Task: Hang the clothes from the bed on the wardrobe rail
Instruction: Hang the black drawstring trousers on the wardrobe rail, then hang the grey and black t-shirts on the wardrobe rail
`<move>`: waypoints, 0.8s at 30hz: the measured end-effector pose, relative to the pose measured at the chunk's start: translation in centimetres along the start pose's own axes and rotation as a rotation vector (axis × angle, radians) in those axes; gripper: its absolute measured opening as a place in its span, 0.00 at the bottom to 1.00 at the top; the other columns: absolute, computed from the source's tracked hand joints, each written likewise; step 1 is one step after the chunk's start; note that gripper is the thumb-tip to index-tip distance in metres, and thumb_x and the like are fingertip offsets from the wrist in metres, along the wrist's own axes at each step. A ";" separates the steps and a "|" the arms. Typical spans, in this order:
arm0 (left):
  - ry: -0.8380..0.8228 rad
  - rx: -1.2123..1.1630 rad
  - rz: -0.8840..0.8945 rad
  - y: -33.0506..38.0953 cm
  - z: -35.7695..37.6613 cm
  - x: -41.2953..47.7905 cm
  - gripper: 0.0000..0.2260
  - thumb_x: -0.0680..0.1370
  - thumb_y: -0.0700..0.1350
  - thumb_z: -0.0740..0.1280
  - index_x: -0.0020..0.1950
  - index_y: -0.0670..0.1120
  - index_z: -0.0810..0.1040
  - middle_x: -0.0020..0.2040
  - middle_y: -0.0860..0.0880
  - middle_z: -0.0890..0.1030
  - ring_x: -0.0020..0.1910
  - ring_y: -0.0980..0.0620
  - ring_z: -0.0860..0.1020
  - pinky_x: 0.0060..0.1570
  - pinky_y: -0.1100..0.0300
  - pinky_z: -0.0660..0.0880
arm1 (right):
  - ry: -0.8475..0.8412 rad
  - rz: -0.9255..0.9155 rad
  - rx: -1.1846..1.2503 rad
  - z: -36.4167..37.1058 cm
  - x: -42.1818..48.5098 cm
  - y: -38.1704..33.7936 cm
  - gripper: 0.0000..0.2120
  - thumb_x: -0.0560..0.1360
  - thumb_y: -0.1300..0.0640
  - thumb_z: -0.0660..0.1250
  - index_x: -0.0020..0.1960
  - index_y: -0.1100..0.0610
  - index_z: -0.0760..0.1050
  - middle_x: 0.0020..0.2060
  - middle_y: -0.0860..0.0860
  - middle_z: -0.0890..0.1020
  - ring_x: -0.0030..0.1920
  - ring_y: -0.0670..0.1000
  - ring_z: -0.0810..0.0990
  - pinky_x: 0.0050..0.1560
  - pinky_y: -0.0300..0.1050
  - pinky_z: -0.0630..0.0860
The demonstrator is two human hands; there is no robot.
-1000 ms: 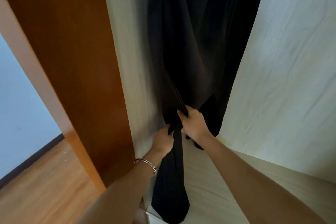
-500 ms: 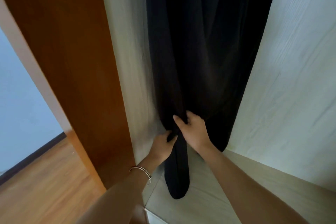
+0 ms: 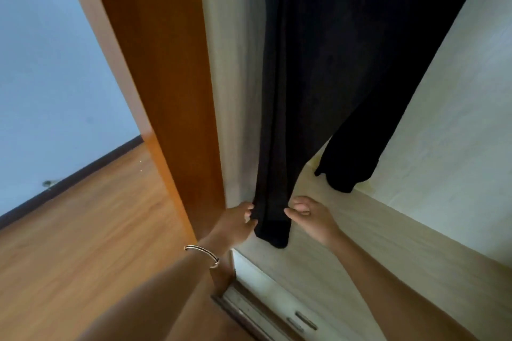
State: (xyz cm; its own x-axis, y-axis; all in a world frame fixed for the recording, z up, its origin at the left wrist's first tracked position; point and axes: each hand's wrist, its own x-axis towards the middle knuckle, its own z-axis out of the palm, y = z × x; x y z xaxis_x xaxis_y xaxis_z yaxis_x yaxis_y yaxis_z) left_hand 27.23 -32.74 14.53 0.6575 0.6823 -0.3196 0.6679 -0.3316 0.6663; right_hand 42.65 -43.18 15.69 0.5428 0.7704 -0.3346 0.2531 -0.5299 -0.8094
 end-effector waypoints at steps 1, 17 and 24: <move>-0.021 -0.011 -0.034 -1.7 0.6 -1.5 0.17 0.78 0.44 0.61 0.67 0.44 0.69 0.65 0.46 0.76 0.63 0.48 0.75 0.61 0.60 0.70 | -0.067 0.044 -0.066 0.1 -0.7 1.9 0.20 0.74 0.53 0.67 0.63 0.58 0.73 0.59 0.52 0.79 0.60 0.51 0.77 0.58 0.39 0.71; 0.221 -0.799 -1.118 -20.3 15.2 -32.0 0.09 0.76 0.38 0.62 0.36 0.43 0.76 0.34 0.46 0.74 0.34 0.50 0.69 0.34 0.59 0.63 | -0.654 0.596 -0.483 10.0 -10.6 17.6 0.07 0.75 0.60 0.61 0.39 0.58 0.74 0.36 0.55 0.75 0.33 0.50 0.71 0.34 0.39 0.65; 0.253 -0.830 -1.275 -26.0 13.8 -33.8 0.09 0.79 0.43 0.59 0.44 0.43 0.78 0.49 0.45 0.79 0.48 0.50 0.75 0.47 0.58 0.69 | -0.731 0.443 -0.696 19.1 -5.2 11.4 0.18 0.75 0.64 0.61 0.27 0.57 0.72 0.28 0.53 0.74 0.32 0.50 0.72 0.38 0.39 0.70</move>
State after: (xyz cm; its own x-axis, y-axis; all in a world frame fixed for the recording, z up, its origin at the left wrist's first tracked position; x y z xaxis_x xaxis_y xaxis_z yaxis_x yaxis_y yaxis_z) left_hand -7.54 -56.18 -1.25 -0.3120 0.3394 -0.8874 0.2902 0.9234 0.2512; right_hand 27.42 -46.50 -1.00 0.1505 0.3656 -0.9185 0.6736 -0.7179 -0.1754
